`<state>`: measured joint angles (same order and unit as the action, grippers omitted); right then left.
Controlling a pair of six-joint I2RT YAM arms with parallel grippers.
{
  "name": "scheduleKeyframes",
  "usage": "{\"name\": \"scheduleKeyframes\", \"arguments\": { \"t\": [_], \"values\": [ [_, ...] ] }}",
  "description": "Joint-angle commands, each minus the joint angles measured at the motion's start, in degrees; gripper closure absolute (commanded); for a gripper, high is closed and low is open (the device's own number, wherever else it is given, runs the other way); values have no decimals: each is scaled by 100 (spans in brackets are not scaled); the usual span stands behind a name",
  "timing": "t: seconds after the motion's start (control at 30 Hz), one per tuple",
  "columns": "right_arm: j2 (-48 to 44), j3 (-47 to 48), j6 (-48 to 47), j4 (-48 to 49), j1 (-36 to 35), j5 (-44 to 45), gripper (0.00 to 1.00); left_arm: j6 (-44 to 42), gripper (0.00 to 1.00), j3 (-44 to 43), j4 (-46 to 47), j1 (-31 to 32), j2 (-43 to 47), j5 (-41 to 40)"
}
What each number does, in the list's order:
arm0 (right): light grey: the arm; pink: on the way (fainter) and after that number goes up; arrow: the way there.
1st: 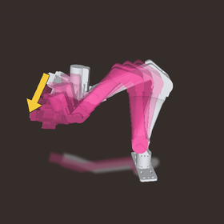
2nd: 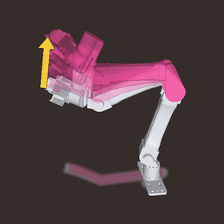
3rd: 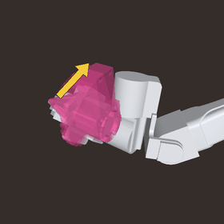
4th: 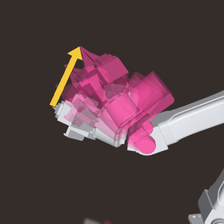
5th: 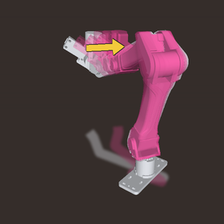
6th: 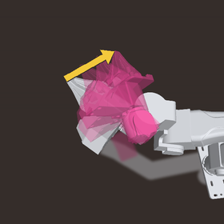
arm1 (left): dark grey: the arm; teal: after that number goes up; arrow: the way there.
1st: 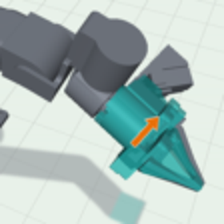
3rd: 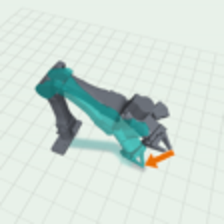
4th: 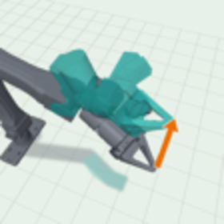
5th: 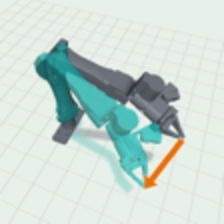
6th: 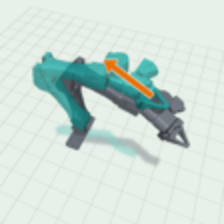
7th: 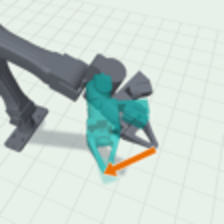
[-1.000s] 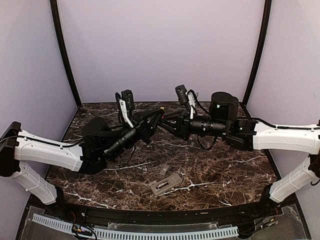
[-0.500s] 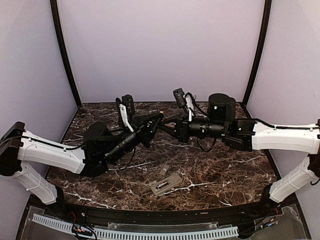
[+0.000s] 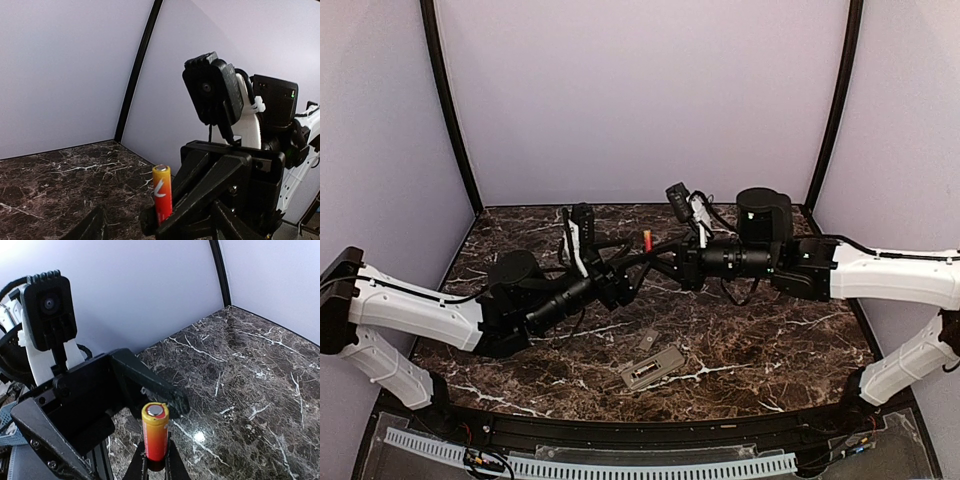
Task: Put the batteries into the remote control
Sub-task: Pass from the left arm to the right, then adjust the remote control without the battery cover at the center of the board.
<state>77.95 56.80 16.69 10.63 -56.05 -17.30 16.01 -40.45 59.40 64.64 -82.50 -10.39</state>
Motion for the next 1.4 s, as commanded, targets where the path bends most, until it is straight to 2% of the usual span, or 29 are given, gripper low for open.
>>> {"name": "scheduleKeyframes", "arguments": {
  "t": [0.0, 0.03, 0.13, 0.2, 0.23, 0.27, 0.3, 0.43, 0.57, 0.83, 0.97, 1.07, 1.2, 1.37],
  "values": [
    [-407, 192, -518, -1197, 44, 119, 100, -543, 29, 79, -1474, 31, 807, -3],
    [-459, 227, -586, -1561, 87, 142, 100, -654, 29, 40, -1773, 31, 993, 109],
    [-522, 332, -711, -2673, 279, 433, 100, -887, 28, -321, -3813, 63, 1064, 308],
    [-522, 365, -724, -3276, 423, 609, 100, -766, 24, -275, -4513, 134, 974, 408],
    [-526, 362, -701, -3450, 493, 660, 100, -704, 19, -216, -4624, 161, 909, 526],
    [-544, 350, -671, -3564, 558, 701, 100, -568, 6, -83, -4813, 226, 862, 589],
    [-567, 317, -622, -3634, 622, 718, 100, -527, 3, -41, -4906, 274, 745, 650],
    [-623, 131, -473, -3590, 811, 559, 100, -679, 1, -29, -5348, 688, 87, 344],
    [-499, 214, -422, -3719, 857, 453, 100, -819, 1, -449, -5866, 767, -719, -90],
    [-300, 294, -435, -3851, 902, 247, 100, -1242, 1, -355, -5472, 723, -1297, -308],
    [-143, 435, -575, -3880, 920, 116, 100, -1167, 2, -335, -5260, 409, -1503, 275],
    [10, 613, -735, -4046, 936, 203, 100, -1124, 8, -278, -5133, 108, -1592, 1352],
    [166, 831, -886, -4154, 992, 267, 100, -1464, 18, -219, -5088, -101, -1607, 1773],
    [411, 1097, -1085, -4245, 1064, 292, 100, -2381, 31, -101, -4911, -93, -1560, 2443]
  ]
}}
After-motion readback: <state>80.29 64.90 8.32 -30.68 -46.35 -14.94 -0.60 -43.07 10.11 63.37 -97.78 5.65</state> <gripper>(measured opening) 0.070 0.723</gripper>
